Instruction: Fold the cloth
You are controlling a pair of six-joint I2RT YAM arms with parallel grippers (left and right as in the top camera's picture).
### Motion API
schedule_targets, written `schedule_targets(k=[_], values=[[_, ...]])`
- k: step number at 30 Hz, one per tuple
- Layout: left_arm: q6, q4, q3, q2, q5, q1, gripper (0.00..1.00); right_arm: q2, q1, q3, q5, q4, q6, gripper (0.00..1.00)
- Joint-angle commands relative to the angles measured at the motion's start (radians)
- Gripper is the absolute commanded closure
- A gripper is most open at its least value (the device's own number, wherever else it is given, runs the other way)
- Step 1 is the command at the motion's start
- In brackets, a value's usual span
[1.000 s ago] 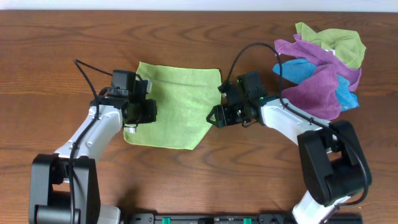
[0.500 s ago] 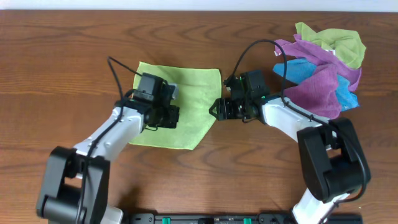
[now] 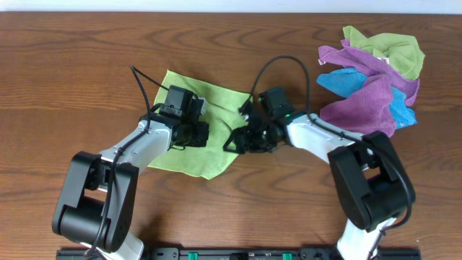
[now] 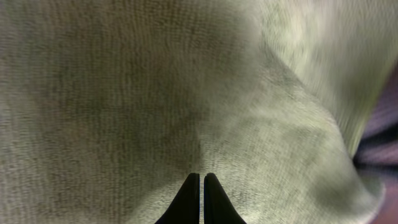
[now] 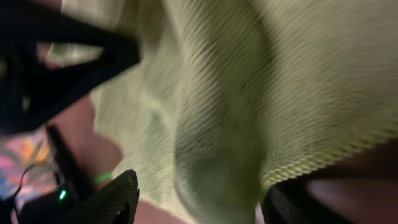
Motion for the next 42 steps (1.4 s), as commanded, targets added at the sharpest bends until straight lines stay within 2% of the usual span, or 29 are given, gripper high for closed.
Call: schedule_targets(k=[1,11,16,22,26,32,36,39,41,42], values=[[-0.007,0.007,-0.003,0.018,-0.045,0.003,0.94,0.065,0.035,-0.041,0.018,-0.039,0.015,0.36],[-0.022,0.057,-0.003,0.080,-0.042,0.047,0.95,0.064,0.069,-0.041,-0.078,-0.040,0.057,0.39],[-0.026,0.058,-0.003,0.080,-0.041,0.072,0.94,0.064,0.071,-0.041,-0.125,0.096,0.138,0.39],[-0.025,0.053,-0.003,0.080,-0.042,0.073,0.94,0.052,0.077,-0.040,-0.271,0.284,0.248,0.39],[-0.022,0.054,-0.003,0.080,-0.044,0.074,0.94,-0.019,0.077,-0.040,-0.342,0.322,0.272,0.38],[-0.022,0.055,-0.003,0.080,-0.071,0.077,0.94,-0.228,0.075,-0.040,-0.326,0.185,0.207,0.37],[-0.022,0.055,-0.003,0.080,-0.071,0.095,0.95,-0.327,0.072,-0.040,-0.064,-0.106,0.115,0.37],[-0.023,0.051,-0.003,0.080,-0.068,0.111,0.95,-0.347,0.073,-0.040,0.146,-0.275,0.114,0.39],[-0.022,0.044,-0.003,0.080,-0.068,0.113,0.94,-0.340,0.077,-0.040,0.237,-0.347,0.114,0.41],[-0.023,0.041,-0.003,0.080,-0.068,0.113,0.94,-0.339,0.078,-0.040,0.263,-0.334,0.113,0.47]])
